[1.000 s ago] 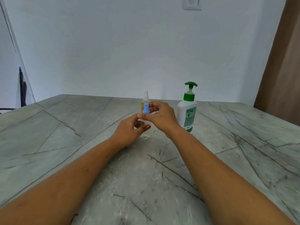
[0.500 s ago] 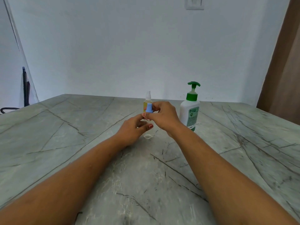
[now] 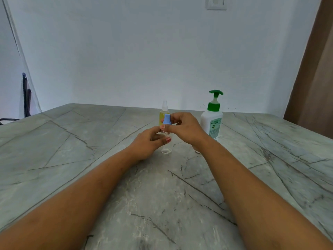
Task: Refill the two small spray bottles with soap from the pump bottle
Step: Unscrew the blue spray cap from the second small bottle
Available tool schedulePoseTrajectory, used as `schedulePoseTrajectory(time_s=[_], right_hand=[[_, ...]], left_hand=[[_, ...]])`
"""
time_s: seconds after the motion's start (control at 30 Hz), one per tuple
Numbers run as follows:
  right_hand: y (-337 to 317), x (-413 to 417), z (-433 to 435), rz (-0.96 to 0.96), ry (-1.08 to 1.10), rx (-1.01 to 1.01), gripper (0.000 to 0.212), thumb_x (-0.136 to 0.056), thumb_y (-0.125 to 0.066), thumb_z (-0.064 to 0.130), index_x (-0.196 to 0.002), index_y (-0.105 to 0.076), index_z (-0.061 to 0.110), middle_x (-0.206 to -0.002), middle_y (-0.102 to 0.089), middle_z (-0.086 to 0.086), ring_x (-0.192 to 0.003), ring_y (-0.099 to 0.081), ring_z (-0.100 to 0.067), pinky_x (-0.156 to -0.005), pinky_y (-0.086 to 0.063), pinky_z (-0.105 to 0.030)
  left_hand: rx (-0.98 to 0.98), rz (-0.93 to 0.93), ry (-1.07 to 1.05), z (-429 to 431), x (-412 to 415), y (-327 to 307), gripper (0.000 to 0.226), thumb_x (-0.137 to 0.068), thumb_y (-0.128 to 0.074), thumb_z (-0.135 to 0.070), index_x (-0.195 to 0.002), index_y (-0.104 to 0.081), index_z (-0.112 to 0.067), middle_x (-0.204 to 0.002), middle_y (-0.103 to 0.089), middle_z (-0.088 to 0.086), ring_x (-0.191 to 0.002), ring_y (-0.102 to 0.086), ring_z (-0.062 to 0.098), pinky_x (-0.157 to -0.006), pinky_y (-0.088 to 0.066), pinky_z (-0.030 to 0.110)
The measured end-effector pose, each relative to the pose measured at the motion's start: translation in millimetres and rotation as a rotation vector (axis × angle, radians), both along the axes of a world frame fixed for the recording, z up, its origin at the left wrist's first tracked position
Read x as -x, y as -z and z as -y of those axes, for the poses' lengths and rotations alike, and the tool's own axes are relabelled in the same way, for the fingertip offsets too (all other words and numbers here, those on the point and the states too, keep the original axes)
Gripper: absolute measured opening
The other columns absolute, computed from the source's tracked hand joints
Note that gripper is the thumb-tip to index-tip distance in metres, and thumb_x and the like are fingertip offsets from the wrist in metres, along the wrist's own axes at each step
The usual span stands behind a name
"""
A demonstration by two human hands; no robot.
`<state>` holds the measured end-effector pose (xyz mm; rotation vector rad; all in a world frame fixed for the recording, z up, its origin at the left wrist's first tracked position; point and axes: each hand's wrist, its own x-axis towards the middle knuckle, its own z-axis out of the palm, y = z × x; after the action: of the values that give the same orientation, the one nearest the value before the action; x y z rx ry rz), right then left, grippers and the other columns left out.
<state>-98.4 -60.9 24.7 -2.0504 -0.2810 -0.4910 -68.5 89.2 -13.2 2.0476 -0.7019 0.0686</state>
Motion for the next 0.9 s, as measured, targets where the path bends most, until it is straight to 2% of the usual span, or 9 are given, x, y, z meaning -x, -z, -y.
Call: schedulePoseTrajectory(time_s=[0.1,0.2,0.33,0.37,0.43,0.53,0.7,0.8,0.9], right_hand=[[0.9,0.4,-0.7,-0.03,-0.039,0.008,0.029,-0.086,-0.067,0.024,-0.113,-0.067,0.014,-0.101,-0.067,0.001,-0.084,-0.057,-0.005,-0.07,-0.04,-0.016],[2.3,-1.0,-3.2,0.006,0.002,0.044,0.029,-0.087,-0.066,0.027,-0.113,-0.067,0.015,-0.103,-0.067,0.001,-0.09,-0.057,-0.007,-0.068,-0.038,-0.011],[5.0,-3.1,-4.9,0.043,0.097,0.054,0.031,-0.083,-0.069,0.031,-0.111,-0.068,0.017,-0.094,-0.063,0.007,-0.087,-0.056,-0.005,-0.066,-0.038,-0.012],[5.8,-3.5,-5.4,0.045,0.114,0.051,0.031,-0.083,-0.069,0.032,-0.11,-0.068,0.017,-0.093,-0.063,0.008,-0.086,-0.057,-0.005,-0.068,-0.039,-0.015],[7.3,-3.7,-6.0,0.05,0.143,0.037,0.03,-0.082,-0.07,0.032,-0.108,-0.069,0.019,-0.091,-0.064,0.009,-0.085,-0.058,-0.005,-0.071,-0.041,-0.018],[7.7,-3.3,-8.2,0.057,0.165,0.023,0.026,-0.08,-0.072,0.032,-0.104,-0.07,0.02,-0.089,-0.065,0.01,-0.082,-0.059,-0.002,-0.069,-0.042,-0.018],[6.1,-0.6,-20.8,0.031,0.149,-0.103,0.028,-0.079,-0.073,0.031,-0.103,-0.07,0.017,-0.092,-0.069,0.005,-0.084,-0.064,-0.005,-0.076,-0.05,-0.022],[1.3,1.4,-27.3,0.02,0.087,-0.212,0.025,-0.082,-0.071,0.026,-0.105,-0.069,0.015,-0.093,-0.069,0.004,-0.085,-0.063,-0.005,-0.067,-0.046,-0.014],[-3.1,4.0,-26.3,-0.016,0.008,-0.311,0.019,-0.083,-0.07,0.022,-0.101,-0.07,0.015,-0.089,-0.068,0.006,-0.085,-0.062,-0.002,-0.059,-0.043,-0.006]], left_hand=[[0.001,0.012,-0.044,0.2,-2.1,-0.1,0.03,-0.082,-0.063,-0.045,-0.109,-0.051,-0.042,-0.098,-0.064,-0.02,-0.089,-0.057,-0.01,-0.083,-0.036,0.019],[-0.002,0.037,-0.067,0.5,-4.3,-0.3,0.032,-0.081,-0.063,-0.045,-0.111,-0.052,-0.038,-0.099,-0.065,-0.017,-0.09,-0.058,-0.005,-0.084,-0.037,0.022],[-0.048,0.117,-0.09,1.8,-3.3,-1.1,0.04,-0.083,-0.062,-0.043,-0.119,-0.055,-0.026,-0.104,-0.066,-0.011,-0.084,-0.058,-0.007,-0.074,-0.039,0.013],[-0.067,0.139,-0.102,2.4,-3.2,-1.6,0.042,-0.084,-0.061,-0.043,-0.12,-0.055,-0.024,-0.105,-0.066,-0.009,-0.085,-0.059,-0.004,-0.075,-0.041,0.014],[-0.112,0.174,-0.144,4.4,-3.0,-1.6,0.045,-0.085,-0.06,-0.044,-0.123,-0.054,-0.022,-0.111,-0.067,-0.004,-0.095,-0.062,0.008,-0.084,-0.048,0.027],[-0.157,0.243,-0.222,8.0,-0.6,1.2,0.046,-0.086,-0.057,-0.046,-0.124,-0.053,-0.021,-0.113,-0.066,-0.001,-0.102,-0.061,0.016,-0.091,-0.048,0.04],[-0.112,0.347,-0.334,12.2,3.3,5.3,0.035,-0.086,-0.056,-0.038,-0.114,-0.051,-0.019,-0.095,-0.062,-0.003,-0.084,-0.058,0.015,-0.075,-0.049,0.034],[0.073,0.229,-0.267,14.0,6.0,2.1,0.031,-0.088,-0.054,-0.027,-0.118,-0.046,-0.022,-0.096,-0.059,0.002,-0.081,-0.057,0.018,-0.071,-0.05,0.03],[0.239,0.112,-0.147,14.9,10.3,-3.7,0.026,-0.087,-0.054,-0.014,-0.108,-0.045,-0.027,-0.086,-0.057,0.003,-0.069,-0.057,0.017,-0.052,-0.046,0.014]])
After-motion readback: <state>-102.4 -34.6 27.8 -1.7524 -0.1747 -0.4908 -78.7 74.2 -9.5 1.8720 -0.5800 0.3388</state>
